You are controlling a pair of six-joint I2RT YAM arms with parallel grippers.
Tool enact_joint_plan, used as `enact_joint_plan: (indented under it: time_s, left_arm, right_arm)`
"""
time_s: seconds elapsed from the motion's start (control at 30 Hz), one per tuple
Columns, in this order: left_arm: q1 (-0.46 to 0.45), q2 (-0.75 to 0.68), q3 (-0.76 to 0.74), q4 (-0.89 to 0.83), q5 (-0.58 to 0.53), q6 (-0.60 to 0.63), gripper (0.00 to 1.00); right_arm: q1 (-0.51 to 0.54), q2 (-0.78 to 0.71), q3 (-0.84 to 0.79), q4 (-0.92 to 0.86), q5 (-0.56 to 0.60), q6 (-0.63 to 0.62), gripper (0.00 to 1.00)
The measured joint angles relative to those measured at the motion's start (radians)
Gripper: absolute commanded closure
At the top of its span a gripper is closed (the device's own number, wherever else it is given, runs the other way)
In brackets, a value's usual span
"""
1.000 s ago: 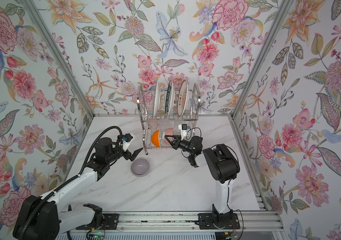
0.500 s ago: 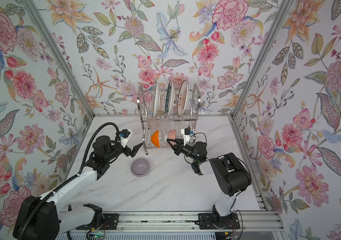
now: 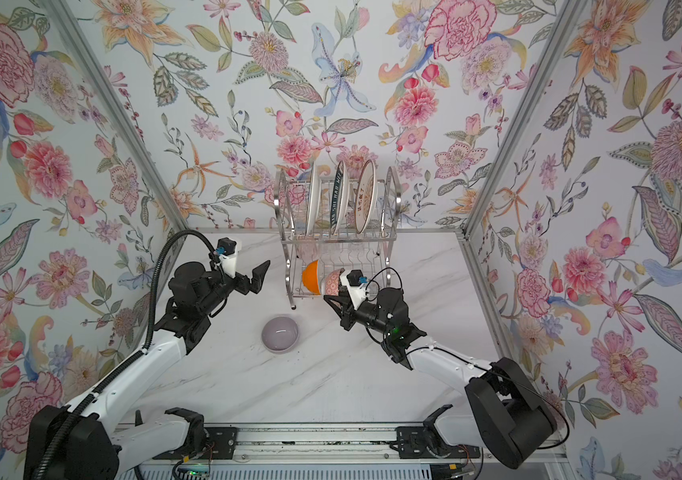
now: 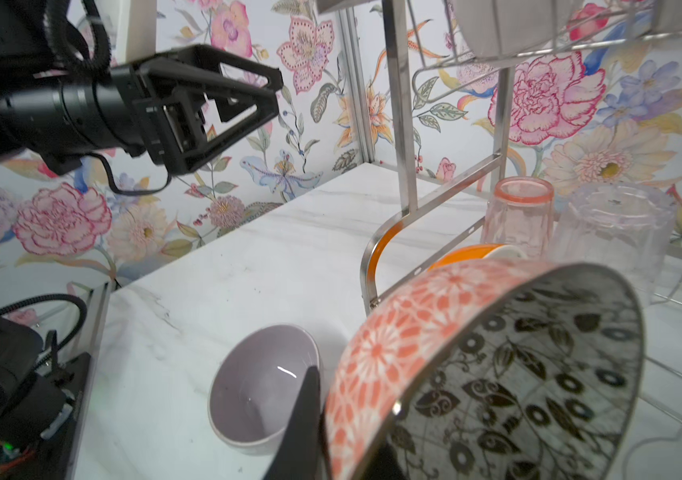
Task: Unload the mixed dishes from the dish rack
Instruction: 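Pull the floral bowl from the rack while the left arm draws back, then carry the floral bowl over the lavender bowl with the right gripper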
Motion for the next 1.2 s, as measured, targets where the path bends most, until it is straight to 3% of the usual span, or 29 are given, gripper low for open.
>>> enact_joint_plan:
  time_s: [0.23,0.57,0.9,1.2]
  left_arm:
    - [0.071,0.000,0.044,-0.105,-0.054,-0.045,0.01]
    - [0.132,0.014,0.045,-0.175,-0.077,-0.077,0.01]
    - [0.145,0.029,0.046,-0.206,-0.105,-0.080,0.01]
    - [0.179,0.061,0.048,-0.233,-0.112,-0.077,0.01]
  right_arm:
    - [0.148,-0.021,0.187,-0.420,0.120,-0.237,1.00]
    - [0.288,0.153,0.457,-0.793,0.209,-0.394,1.00]
    - [0.415,0.301,0.597,-0.973,0.284,-0.494,1.00]
    - [0.470,0.448,0.727,-1.023,0.319,-0.521,1.00]
